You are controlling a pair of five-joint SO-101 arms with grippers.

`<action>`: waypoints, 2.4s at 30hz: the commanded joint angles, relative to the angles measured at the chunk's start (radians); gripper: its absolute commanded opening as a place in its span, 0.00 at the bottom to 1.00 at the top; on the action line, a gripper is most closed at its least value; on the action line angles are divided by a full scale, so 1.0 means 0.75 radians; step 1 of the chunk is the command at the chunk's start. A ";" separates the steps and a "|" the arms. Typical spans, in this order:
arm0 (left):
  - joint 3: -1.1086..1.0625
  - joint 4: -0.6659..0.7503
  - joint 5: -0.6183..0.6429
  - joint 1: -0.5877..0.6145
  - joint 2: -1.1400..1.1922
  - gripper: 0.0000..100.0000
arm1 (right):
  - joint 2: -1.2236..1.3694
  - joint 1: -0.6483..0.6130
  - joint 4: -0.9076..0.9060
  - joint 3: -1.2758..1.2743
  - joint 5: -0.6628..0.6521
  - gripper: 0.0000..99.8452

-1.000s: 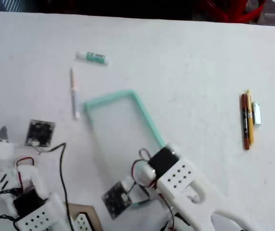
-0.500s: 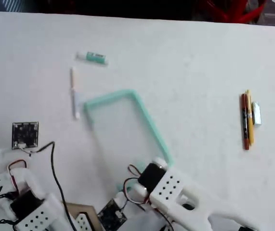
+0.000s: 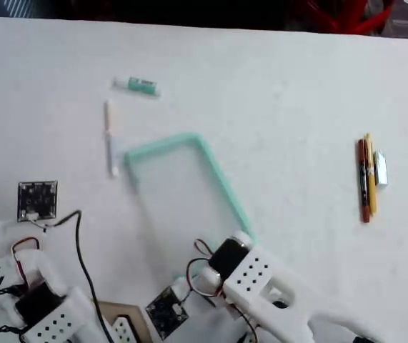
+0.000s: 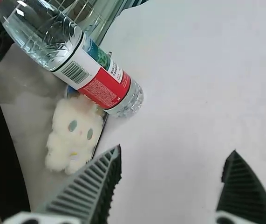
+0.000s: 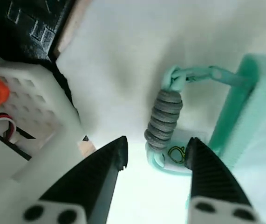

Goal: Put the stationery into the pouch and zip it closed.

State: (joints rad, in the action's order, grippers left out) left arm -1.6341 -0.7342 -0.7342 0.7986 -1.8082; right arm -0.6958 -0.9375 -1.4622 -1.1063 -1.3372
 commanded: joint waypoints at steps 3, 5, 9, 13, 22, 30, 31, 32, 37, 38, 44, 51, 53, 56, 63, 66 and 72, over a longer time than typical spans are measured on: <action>0.033 0.025 0.016 0.007 -0.007 0.34 | 0.259 0.021 0.128 -0.004 0.014 0.21; 0.033 0.025 0.016 -0.007 -0.007 0.34 | 0.361 0.015 0.206 -0.004 0.055 0.21; 0.031 0.025 0.016 -0.048 -0.007 0.34 | 0.515 0.013 0.388 -0.002 0.145 0.20; 0.031 0.025 0.016 -0.089 -0.007 0.34 | 0.549 -0.003 0.396 0.012 0.162 0.11; 0.033 0.031 0.018 -0.173 -0.007 0.34 | 0.435 0.181 0.337 0.135 0.164 0.02; 0.039 0.027 0.018 -0.312 -0.007 0.34 | -0.175 0.414 -0.187 0.608 0.160 0.02; 0.039 0.027 0.018 -0.349 -0.007 0.34 | -0.244 0.414 -0.230 0.651 0.162 0.02; 0.039 0.025 0.018 -0.390 -0.007 0.34 | -0.300 0.418 -0.269 0.696 0.162 0.02; 0.043 0.025 0.074 -0.580 -0.007 0.34 | -0.379 0.447 -0.341 0.853 0.282 0.02; 0.047 0.025 0.092 -0.605 -0.007 0.34 | -0.379 0.455 -0.341 0.882 0.309 0.02; 0.164 -0.053 0.162 -0.735 -0.007 0.34 | -0.377 0.467 -0.341 1.078 0.333 0.02; 0.286 -0.256 0.168 -1.053 -0.007 0.34 | -0.377 0.500 -0.341 1.232 0.442 0.02; 0.321 -0.311 0.170 -1.167 -0.007 0.34 | -0.377 0.549 -0.341 1.285 0.442 0.02; 0.391 -0.407 0.182 -1.319 -0.007 0.38 | -0.377 0.596 -0.341 1.344 0.442 0.02; 0.550 -0.587 0.110 -1.558 -0.003 0.43 | -0.189 0.602 -0.341 1.367 0.442 0.02; 0.538 -0.536 0.178 -1.576 0.001 0.43 | -0.136 0.576 -0.341 1.389 0.446 0.02; 0.417 -0.256 0.436 -1.589 0.001 0.42 | -0.118 0.467 -0.341 1.459 0.542 0.02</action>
State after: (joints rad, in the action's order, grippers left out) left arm -1.2965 -1.0395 -0.4749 -0.3705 -1.8220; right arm -0.7879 -0.5432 -1.7139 -0.0583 -0.9597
